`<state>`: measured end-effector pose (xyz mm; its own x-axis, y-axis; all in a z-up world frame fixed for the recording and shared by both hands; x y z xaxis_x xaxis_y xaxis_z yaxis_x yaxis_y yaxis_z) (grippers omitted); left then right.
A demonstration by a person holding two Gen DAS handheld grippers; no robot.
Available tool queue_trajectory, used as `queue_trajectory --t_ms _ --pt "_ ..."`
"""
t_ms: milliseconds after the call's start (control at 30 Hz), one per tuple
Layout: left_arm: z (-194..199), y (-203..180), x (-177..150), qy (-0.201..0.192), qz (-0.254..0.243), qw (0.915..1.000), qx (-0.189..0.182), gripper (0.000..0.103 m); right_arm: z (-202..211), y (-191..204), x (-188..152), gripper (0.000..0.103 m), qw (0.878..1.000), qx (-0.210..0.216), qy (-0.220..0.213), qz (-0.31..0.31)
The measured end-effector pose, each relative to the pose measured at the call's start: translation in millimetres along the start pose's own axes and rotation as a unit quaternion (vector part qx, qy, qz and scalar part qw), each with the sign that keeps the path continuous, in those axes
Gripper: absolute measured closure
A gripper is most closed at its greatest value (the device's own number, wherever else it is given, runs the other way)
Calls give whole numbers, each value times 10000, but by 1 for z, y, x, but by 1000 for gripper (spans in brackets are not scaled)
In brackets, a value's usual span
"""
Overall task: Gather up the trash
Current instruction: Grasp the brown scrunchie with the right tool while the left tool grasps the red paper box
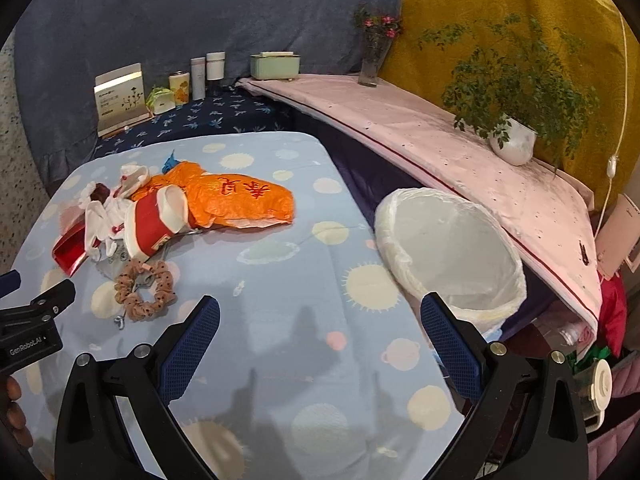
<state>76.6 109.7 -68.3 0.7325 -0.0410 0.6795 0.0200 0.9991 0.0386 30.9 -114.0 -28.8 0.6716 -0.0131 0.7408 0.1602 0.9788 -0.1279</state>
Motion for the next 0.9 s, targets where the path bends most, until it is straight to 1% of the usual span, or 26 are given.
queue_trajectory --t_ms 100,200,433,567,700,767,900 --pt "-9 12 -1 71 60 9999 109 7 -9 22 2 7 9996 266 31 111" --pt "-17 26 -1 136 168 9997 121 7 -18 44 3 7 9985 493 75 224" --pt "-31 48 2 211 292 9992 155 7 -42 92 4 7 9925 1074 353 467" --pt "-37 61 3 200 368 9989 206 7 -58 116 0 7 9890 1245 506 610" --pt "-45 74 6 187 424 9987 231 7 -73 130 -4 8 9854 1410 702 642" --pt "-52 79 8 165 400 9988 220 7 -78 136 -5 10 9836 1495 784 628" --pt "-69 90 14 201 359 9990 163 7 -86 148 -9 14 9817 1522 885 728"
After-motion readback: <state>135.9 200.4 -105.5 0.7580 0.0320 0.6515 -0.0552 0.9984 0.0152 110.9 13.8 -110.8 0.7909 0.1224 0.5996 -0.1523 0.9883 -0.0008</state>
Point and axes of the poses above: each gripper's, at about its wrist camera, not at the fingertips, and z roughly against the way its jaws point, y to its left, x to its top, the point moved 1 cm from there along -z, roughly the way its jaws point, and after that the axes turned 3 degrees about -y, right-handed, at the moved point
